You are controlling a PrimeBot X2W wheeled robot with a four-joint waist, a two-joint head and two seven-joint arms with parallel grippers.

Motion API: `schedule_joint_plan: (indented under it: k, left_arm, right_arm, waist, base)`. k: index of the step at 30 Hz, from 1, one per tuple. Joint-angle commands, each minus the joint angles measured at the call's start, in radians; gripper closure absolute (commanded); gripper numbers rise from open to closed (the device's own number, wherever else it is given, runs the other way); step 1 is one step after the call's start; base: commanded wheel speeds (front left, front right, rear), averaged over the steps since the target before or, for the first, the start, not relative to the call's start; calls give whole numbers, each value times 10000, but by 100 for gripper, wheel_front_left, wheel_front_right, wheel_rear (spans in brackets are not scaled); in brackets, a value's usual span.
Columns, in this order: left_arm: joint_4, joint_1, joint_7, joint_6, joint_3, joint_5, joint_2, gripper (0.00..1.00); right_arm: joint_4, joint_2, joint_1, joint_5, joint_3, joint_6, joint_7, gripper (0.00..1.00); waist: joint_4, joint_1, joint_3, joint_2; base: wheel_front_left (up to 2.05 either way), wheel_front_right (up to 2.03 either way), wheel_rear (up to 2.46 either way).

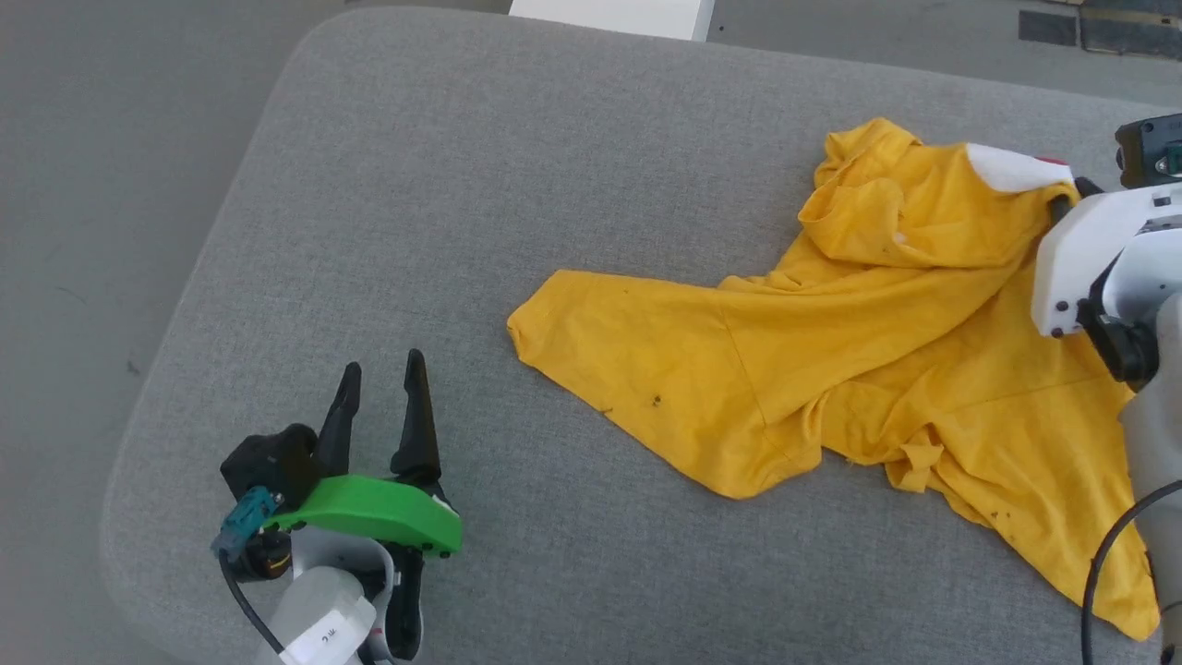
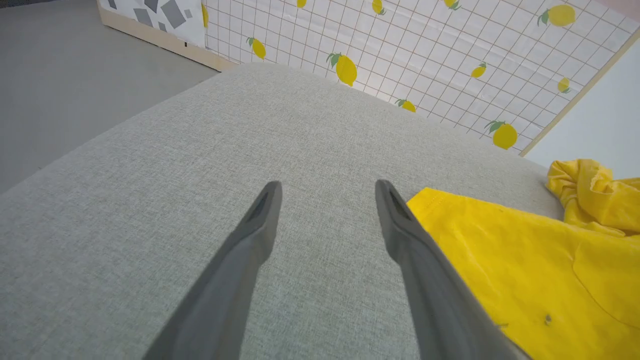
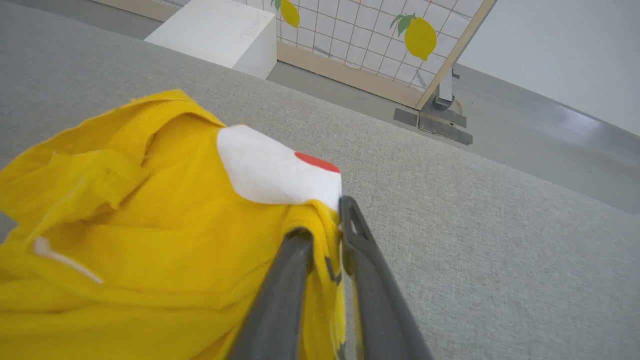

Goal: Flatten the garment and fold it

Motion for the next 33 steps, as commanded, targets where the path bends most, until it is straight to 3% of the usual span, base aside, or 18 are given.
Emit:
schedule_joint_plan:
  k: [1, 7, 14, 24, 33]
  left_arm:
    - [39, -197, -35, -58, 7, 138, -51, 0]
    - [392, -324, -32, -84, -123, 231, -59, 0]
    - [1115, -785, 856, 51, -321, 394, 248, 0]
    - [2383, -1643, 3089, 506, -208, 243, 838, 0]
    - [2923, -1833, 4902, 1033, -125, 110, 1301, 0]
  right_arm:
    - [45, 77, -147, 2, -133, -15, -247, 0]
    - [-385, 578, 737, 369, -420, -15, -1517, 0]
    - [-2540, 1488, 3040, 1070, -225, -15, -2718, 0]
    - [-5681, 2220, 6310, 1535, -129, -15, -3237, 0]
    - [-6370, 2232, 7382, 2195, 130, -15, -3227, 0]
  waist:
    - [-38, -1, 0, 0]
    - [-445, -1, -426, 0]
    - [-1369, -1, -959, 0]
    - [-2645, -1, -1112, 0]
    - [-3410, -1, -1010, 0]
  base:
    - [0, 0, 0]
    - [0, 0, 0]
    - [0, 0, 0]
    - [0, 0, 0]
    - [0, 0, 0]
